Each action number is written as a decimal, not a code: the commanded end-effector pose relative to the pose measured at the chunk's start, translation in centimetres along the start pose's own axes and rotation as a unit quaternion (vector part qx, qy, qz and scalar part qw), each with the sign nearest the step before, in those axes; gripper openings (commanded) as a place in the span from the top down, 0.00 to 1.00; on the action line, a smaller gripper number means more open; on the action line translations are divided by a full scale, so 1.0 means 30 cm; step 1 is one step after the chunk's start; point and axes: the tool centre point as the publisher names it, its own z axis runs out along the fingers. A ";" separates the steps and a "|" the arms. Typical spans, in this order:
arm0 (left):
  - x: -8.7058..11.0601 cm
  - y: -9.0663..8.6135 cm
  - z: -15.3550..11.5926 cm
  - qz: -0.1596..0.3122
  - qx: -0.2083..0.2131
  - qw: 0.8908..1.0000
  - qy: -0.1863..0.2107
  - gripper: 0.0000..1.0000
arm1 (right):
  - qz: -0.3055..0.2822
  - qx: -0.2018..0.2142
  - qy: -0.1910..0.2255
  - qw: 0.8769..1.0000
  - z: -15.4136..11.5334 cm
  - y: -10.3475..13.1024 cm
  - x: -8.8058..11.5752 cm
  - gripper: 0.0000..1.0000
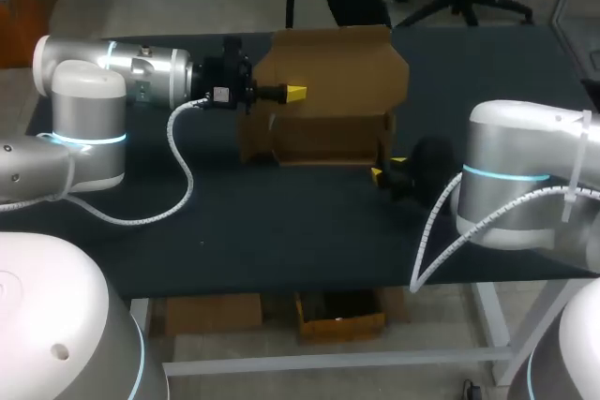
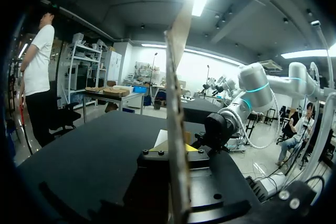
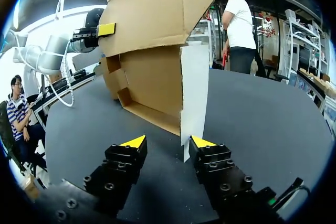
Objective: Assemble the packaging by folding the flat box into shape, placing the metal phone stand inside, and closing the box properly
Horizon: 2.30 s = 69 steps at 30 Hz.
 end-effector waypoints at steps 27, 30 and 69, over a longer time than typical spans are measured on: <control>-0.005 0.016 0.001 0.000 0.000 1.000 0.000 1.00 | -0.061 0.017 0.127 0.990 -0.157 0.003 -0.129 0.51; -0.005 0.016 0.001 0.000 0.000 1.000 0.000 1.00 | -0.068 0.017 0.150 0.986 -0.150 0.018 -0.142 0.52; -0.005 0.016 0.001 0.000 0.000 1.000 0.000 1.00 | -0.146 0.048 0.257 0.954 -0.103 0.062 -0.199 0.52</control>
